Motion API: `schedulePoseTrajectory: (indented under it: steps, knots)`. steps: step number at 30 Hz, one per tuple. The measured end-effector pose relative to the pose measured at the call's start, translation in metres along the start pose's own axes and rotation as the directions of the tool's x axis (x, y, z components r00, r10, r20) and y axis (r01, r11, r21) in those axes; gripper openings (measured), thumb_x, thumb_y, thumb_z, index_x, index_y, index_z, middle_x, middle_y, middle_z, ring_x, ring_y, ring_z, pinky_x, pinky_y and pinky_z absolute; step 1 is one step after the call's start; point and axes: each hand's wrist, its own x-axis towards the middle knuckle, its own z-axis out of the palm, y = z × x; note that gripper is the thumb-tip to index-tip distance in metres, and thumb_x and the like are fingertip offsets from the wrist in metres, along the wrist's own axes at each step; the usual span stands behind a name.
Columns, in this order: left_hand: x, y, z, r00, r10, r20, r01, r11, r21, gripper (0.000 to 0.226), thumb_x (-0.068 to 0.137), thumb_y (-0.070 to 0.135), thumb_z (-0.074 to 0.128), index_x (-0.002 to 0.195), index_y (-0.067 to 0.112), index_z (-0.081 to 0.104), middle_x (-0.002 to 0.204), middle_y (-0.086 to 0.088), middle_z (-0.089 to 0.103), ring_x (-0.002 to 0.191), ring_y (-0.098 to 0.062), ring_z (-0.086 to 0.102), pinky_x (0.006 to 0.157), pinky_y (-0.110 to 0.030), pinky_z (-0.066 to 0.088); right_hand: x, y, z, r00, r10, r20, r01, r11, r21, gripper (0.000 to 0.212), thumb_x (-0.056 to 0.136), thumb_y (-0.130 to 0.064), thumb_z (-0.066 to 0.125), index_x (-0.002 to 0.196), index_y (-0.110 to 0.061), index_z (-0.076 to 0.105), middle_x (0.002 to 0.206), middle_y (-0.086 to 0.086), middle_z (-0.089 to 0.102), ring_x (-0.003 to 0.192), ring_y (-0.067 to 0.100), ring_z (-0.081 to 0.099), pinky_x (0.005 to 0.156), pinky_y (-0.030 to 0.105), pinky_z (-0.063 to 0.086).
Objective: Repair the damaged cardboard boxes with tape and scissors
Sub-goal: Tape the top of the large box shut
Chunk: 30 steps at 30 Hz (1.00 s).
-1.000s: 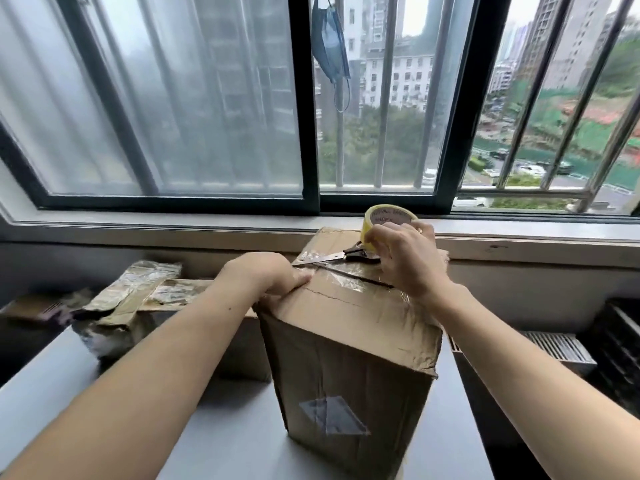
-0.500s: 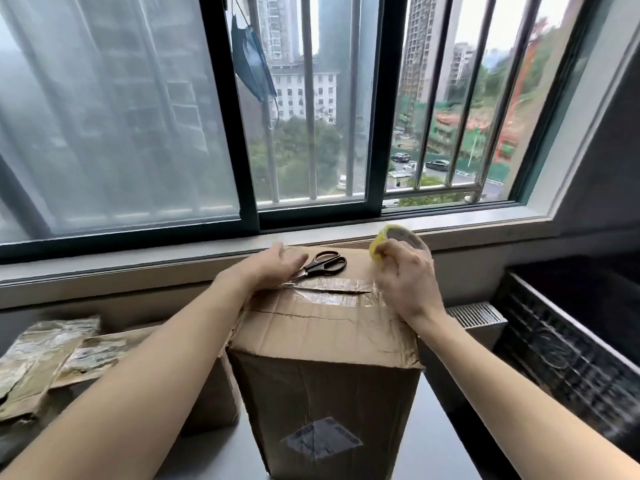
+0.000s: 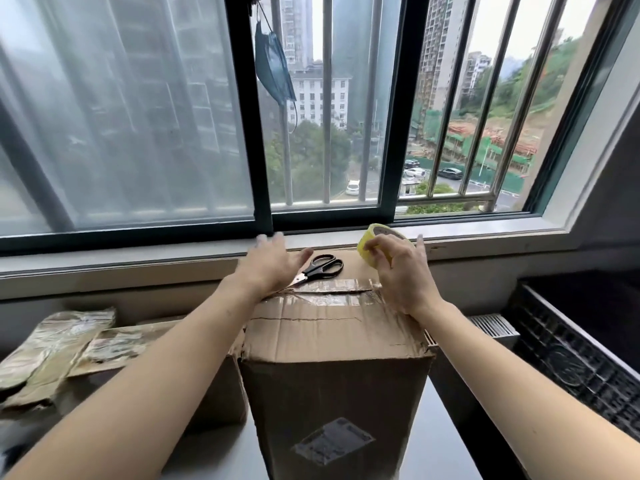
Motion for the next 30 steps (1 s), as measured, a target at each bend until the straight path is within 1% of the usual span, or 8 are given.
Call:
schedulePoseTrajectory:
  steps: [2, 4, 9, 13, 18, 23, 27, 30]
  knots:
    - [-0.005, 0.022, -0.003, 0.955, 0.278, -0.104, -0.290, 0.947, -0.135, 0.080, 0.085, 0.064, 0.057, 0.146, 0.015, 0.039, 0.145, -0.009, 0.043, 0.133, -0.022, 0.045, 0.113, -0.034, 0.034, 0.005, -0.007, -0.011, 0.999, -0.018, -0.031, 0.020, 0.997, 0.080, 0.011, 0.096, -0.012, 0.061, 0.099, -0.015, 0.071, 0.090, -0.010, 0.066, 0.093, 0.024, 0.062, 0.113, 0.045, 0.030]
    - [-0.013, 0.047, -0.005, 0.873, 0.467, -0.142, -0.488, 0.845, -0.221, 0.073, 0.077, 0.055, 0.073, 0.135, 0.017, 0.050, 0.129, -0.002, 0.056, 0.118, -0.013, 0.054, 0.104, -0.025, 0.042, 0.009, -0.014, -0.021, 0.999, -0.027, -0.034, 0.033, 0.981, 0.190, 0.009, 0.094, -0.015, 0.065, 0.098, -0.015, 0.073, 0.084, -0.008, 0.069, 0.083, 0.023, 0.064, 0.084, 0.037, 0.050]
    - [-0.013, 0.080, 0.005, 0.721, 0.612, -0.324, -0.669, 0.737, -0.095, 0.030, 0.082, 0.018, 0.079, 0.108, 0.010, 0.066, 0.097, -0.002, 0.061, 0.086, -0.013, 0.059, 0.075, -0.015, 0.044, 0.015, -0.010, -0.035, 0.998, -0.062, 0.013, 0.055, 0.948, 0.313, 0.013, 0.091, -0.022, 0.073, 0.102, -0.017, 0.078, 0.085, -0.006, 0.076, 0.077, 0.008, 0.070, 0.070, 0.029, 0.055]
    - [-0.011, 0.092, 0.015, 0.701, 0.524, -0.484, -0.653, 0.745, -0.139, 0.013, 0.084, 0.001, 0.072, 0.092, 0.010, 0.077, 0.084, 0.000, 0.071, 0.076, -0.012, 0.066, 0.074, -0.028, 0.055, 0.019, 0.004, -0.051, 0.993, -0.107, 0.058, 0.083, 0.944, 0.320, 0.015, 0.095, -0.023, 0.067, 0.103, -0.017, 0.078, 0.088, -0.007, 0.076, 0.080, 0.007, 0.068, 0.073, 0.029, 0.053]
    - [-0.016, 0.120, 0.016, 0.883, 0.228, -0.410, -0.431, 0.741, -0.515, 0.008, 0.088, 0.001, 0.070, 0.092, 0.002, 0.076, 0.078, -0.008, 0.074, 0.061, -0.005, 0.066, 0.064, -0.019, 0.055, 0.025, 0.026, -0.070, 0.973, 0.010, 0.230, -0.132, 0.843, 0.521, 0.040, 0.094, -0.026, 0.068, 0.130, -0.025, 0.051, 0.073, 0.021, 0.066, 0.064, 0.017, 0.056, 0.062, 0.029, 0.045]
    - [-0.016, 0.135, 0.023, 0.954, 0.055, -0.296, -0.253, 0.680, -0.688, 0.011, 0.089, 0.004, 0.070, 0.096, -0.002, 0.076, 0.082, -0.016, 0.073, 0.063, -0.011, 0.066, 0.064, -0.024, 0.058, 0.020, 0.053, -0.084, 0.900, 0.144, 0.411, -0.383, 0.712, 0.588, 0.047, 0.086, -0.053, 0.069, 0.095, -0.007, 0.070, 0.085, 0.005, 0.070, 0.077, 0.015, 0.063, 0.076, 0.026, 0.049]
    - [-0.013, 0.140, 0.028, 0.961, -0.052, -0.272, -0.163, 0.687, -0.708, 0.010, 0.091, 0.006, 0.068, 0.094, -0.001, 0.075, 0.076, -0.015, 0.070, 0.051, -0.009, 0.059, 0.054, -0.018, 0.051, 0.007, 0.071, -0.092, 0.842, -0.016, 0.539, -0.485, 0.411, 0.772, 0.030, 0.092, -0.038, 0.065, 0.089, -0.008, 0.071, 0.074, 0.002, 0.065, 0.066, 0.013, 0.058, 0.067, 0.026, 0.043]
    - [-0.011, 0.135, 0.035, 0.953, -0.087, -0.289, -0.126, 0.756, -0.642, 0.012, 0.092, 0.010, 0.067, 0.088, 0.005, 0.077, 0.071, -0.008, 0.072, 0.048, -0.007, 0.060, 0.051, -0.018, 0.048, 0.005, 0.075, -0.092, 0.865, -0.071, 0.497, -0.443, 0.356, 0.823, 0.022, 0.093, -0.033, 0.064, 0.084, -0.013, 0.068, 0.069, 0.000, 0.059, 0.065, 0.013, 0.053, 0.064, 0.025, 0.045]
